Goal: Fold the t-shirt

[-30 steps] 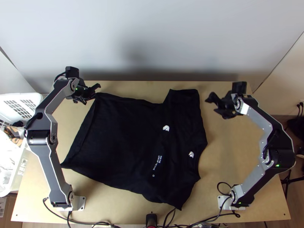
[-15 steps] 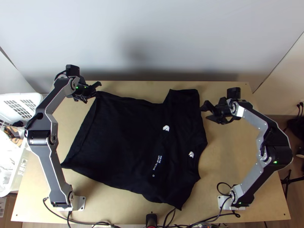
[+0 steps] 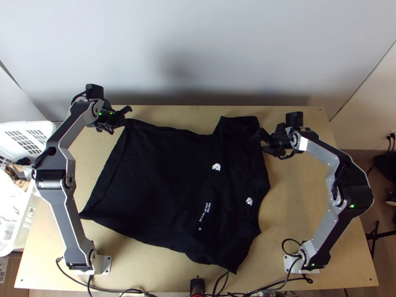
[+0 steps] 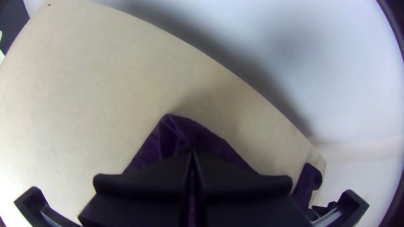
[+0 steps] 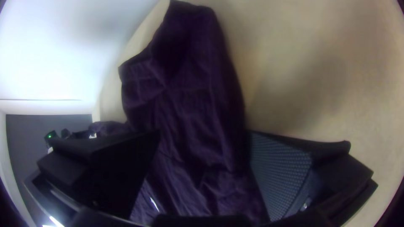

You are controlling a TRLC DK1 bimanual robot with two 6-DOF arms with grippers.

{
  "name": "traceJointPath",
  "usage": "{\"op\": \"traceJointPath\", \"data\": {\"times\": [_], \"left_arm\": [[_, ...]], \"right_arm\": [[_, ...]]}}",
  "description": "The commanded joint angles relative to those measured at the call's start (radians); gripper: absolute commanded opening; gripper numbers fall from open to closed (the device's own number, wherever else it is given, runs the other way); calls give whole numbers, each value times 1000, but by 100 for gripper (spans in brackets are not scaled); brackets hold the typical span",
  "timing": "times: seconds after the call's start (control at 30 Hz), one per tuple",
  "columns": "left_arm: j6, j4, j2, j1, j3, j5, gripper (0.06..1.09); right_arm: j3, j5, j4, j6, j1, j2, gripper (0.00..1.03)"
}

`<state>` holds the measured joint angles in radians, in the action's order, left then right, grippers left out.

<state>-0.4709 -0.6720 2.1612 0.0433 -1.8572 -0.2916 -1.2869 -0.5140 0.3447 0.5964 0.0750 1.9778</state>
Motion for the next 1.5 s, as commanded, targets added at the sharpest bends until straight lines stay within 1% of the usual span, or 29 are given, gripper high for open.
{"op": "traceJointPath", "data": {"times": [0.0, 0.13, 0.23, 0.37, 0.43, 0.63, 0.67, 0.7, 0.77, 0.8, 0.83, 0.9, 0.97, 1.0, 1.07, 1.27, 1.37, 1.47], "left_arm": [[2, -3, -1, 6, 0, 0, 9], [3, -6, -1, 7, 1, -1, 9], [3, -6, -1, 6, 1, -1, 9], [3, -6, -6, 6, 0, -1, 9], [5, -6, -8, 7, 0, -1, 9], [3, -8, -6, 13, 0, -1, 9], [2, -8, -6, 13, 0, -1, 9], [2, -8, -6, 13, 0, -1, 9], [2, -8, -6, 12, 0, -1, 9], [2, -8, -6, 12, 0, -1, 9], [2, -8, -6, 13, 0, -1, 9], [2, -8, -6, 12, 0, -1, 9], [2, -6, -6, 12, 0, -1, 9], [0, -6, -4, 12, -2, -1, 9], [0, -5, -4, 12, -2, -1, 9], [-15, -6, -4, 21, -17, -6, 9], [-31, -11, -1, 41, -36, -34, 9], [-37, -64, 5, 52, -76, -55, 9]], "right_arm": [[-11, -1, -50, 40, 25, 7, 90], [-19, 8, -141, 65, 20, 27, 90], [-46, 49, -179, 66, 20, 49, 90], [-81, 120, -205, 66, 14, 64, 90], [-89, 137, -213, 65, 12, 64, 90], [-89, 141, -213, 69, 14, 61, 89], [-88, 141, -213, 74, 12, 56, 81], [-84, 141, -214, 77, 12, 50, 70], [-66, 154, -239, 77, 11, 32, 43], [-51, 160, -257, 77, 11, 23, 35], [-40, 161, -263, 86, 11, 15, 33], [-26, 160, -266, 97, 12, 7, 21], [-2, 161, -276, 91, 20, -10, 2], [4, 163, -277, 97, 22, -10, 3], [1, 167, -271, 137, 12, 9, 3], [1, 181, -269, 144, -14, 7, 3], [-2, 184, -254, 144, -21, -8, 3], [-6, 184, -225, 146, -26, -34, 3]]}}
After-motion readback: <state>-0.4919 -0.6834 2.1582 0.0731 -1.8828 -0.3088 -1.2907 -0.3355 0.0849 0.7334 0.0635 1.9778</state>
